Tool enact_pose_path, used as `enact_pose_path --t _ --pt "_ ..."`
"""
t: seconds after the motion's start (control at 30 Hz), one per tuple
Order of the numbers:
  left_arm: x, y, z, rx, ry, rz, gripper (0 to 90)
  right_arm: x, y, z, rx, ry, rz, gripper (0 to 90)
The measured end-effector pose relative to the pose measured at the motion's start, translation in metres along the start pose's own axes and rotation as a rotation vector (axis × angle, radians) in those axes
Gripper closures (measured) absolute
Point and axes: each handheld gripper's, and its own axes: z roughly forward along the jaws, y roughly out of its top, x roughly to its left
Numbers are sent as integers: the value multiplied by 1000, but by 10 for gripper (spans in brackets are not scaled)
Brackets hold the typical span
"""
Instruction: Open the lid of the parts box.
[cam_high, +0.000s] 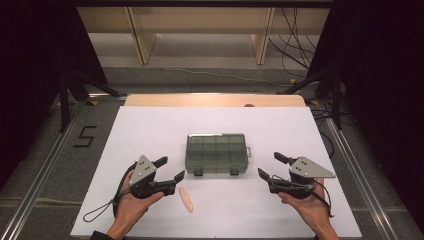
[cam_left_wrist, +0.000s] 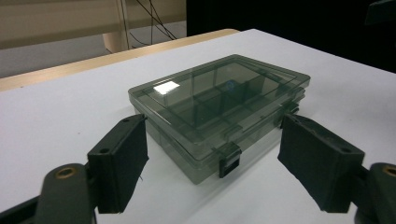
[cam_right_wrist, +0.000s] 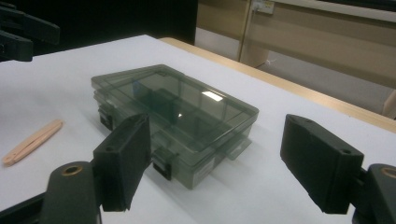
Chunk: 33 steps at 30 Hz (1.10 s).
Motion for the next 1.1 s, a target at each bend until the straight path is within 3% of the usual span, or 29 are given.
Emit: enact_pose_path --t 0.17,0.53,0.57,0.8,0.9,1.1 --pt "8 0 6 12 1 -3 265 -8 2 10 -5 3 -6 261" --pt "26 -1 20 50 29 0 364 -22 3 29 50 -3 -6 316" --pt "27 -1 21 53 27 0 383 -22 2 31 33 -3 0 333" --pt "34 -3 27 89 9 15 538 -32 -2 41 45 58 50 526" --pt "37 -3 30 100 9 30 642 -36 -4 44 71 74 40 632" --pt "42 -5 37 130 -10 83 794 -38 -7 50 103 106 1 734"
